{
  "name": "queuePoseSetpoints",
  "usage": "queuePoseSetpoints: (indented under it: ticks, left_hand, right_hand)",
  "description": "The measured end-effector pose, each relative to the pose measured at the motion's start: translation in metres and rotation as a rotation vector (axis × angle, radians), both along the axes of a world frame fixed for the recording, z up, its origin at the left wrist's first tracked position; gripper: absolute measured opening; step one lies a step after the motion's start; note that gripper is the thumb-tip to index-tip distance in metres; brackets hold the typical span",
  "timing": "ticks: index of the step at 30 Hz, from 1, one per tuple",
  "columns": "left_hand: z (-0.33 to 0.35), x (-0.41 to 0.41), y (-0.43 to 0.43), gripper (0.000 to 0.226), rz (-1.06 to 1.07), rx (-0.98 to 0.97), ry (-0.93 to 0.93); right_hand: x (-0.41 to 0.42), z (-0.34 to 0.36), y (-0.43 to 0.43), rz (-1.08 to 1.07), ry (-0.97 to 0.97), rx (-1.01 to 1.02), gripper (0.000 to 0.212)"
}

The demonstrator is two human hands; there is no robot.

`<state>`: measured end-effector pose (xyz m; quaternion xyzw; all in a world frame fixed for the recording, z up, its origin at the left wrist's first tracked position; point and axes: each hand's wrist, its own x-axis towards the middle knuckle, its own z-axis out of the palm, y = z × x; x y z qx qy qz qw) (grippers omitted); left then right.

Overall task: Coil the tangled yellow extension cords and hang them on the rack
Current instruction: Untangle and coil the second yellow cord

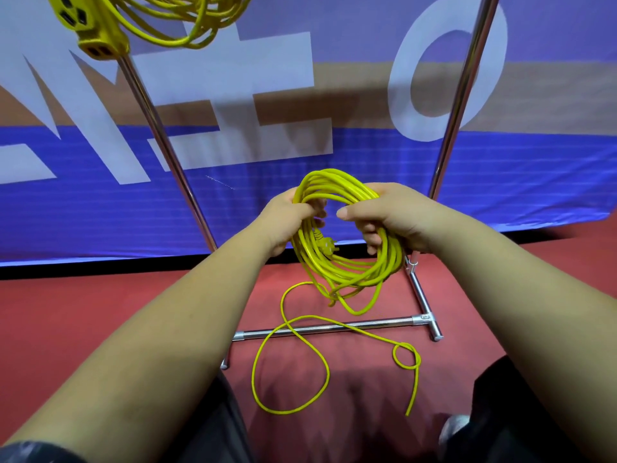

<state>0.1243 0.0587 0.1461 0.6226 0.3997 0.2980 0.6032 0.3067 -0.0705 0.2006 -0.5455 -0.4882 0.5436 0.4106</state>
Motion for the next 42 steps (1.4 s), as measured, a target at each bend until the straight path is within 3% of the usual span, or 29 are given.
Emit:
queuePoseSetpoints:
  ticks: [7,11,12,15,20,24,27,30,34,38,40,42]
  left_hand:
    - [0.002,0.005,-0.004,0.022,0.119,0.094,0.015]
    - [0.003,-0.003,-0.010,0.017,0.040,0.165,0.044]
    - [0.004,-0.007,-0.011,0.013,-0.018,0.140,0.048]
    - [0.001,-0.027,-0.012,0.043,-0.224,-0.051,0.105]
    - [-0.017,-0.050,-0.010,0.053,-0.399,-0.335,0.248]
    - [-0.051,-0.034,-0.023,0.081,-0.431,0.038,0.666]
    - [-0.091,-0.012,-0.049,0.092,-0.432,0.208,0.811]
    - [-0.131,0.010,-0.076,0.081,-0.501,0.315,0.867]
    - [-0.174,0.015,-0.094,0.043,-0.526,0.340,0.928]
    - [-0.188,-0.002,-0.080,0.019,-0.604,0.449,1.103]
    - [-0.176,-0.009,-0.065,0.018,-0.630,0.472,1.152]
    - [-0.151,-0.013,-0.044,0.012,-0.550,0.453,1.177]
  right_hand:
    - [-0.001,0.002,-0.001,-0.193,-0.345,0.128,0.017]
    - [-0.014,0.008,-0.010,-0.285,-0.401,0.209,0.017]
    - [-0.016,0.011,-0.014,-0.296,-0.405,0.220,0.016]
    - [-0.014,0.020,-0.025,-0.358,-0.391,0.223,0.011]
    - [-0.003,0.039,-0.036,-0.471,-0.280,0.196,0.011]
    - [0.006,0.055,-0.043,-0.516,-0.242,0.200,0.014]
    - [0.009,0.062,-0.048,-0.535,-0.171,0.197,0.012]
    - [0.012,0.062,-0.054,-0.539,-0.067,0.201,0.011]
    - [0.014,0.049,-0.062,-0.541,0.039,0.201,0.012]
    - [0.019,0.039,-0.060,-0.527,-0.060,0.203,0.013]
    - [0.020,0.037,-0.058,-0.527,-0.112,0.212,0.017]
    - [0.023,0.033,-0.055,-0.540,-0.148,0.212,0.020]
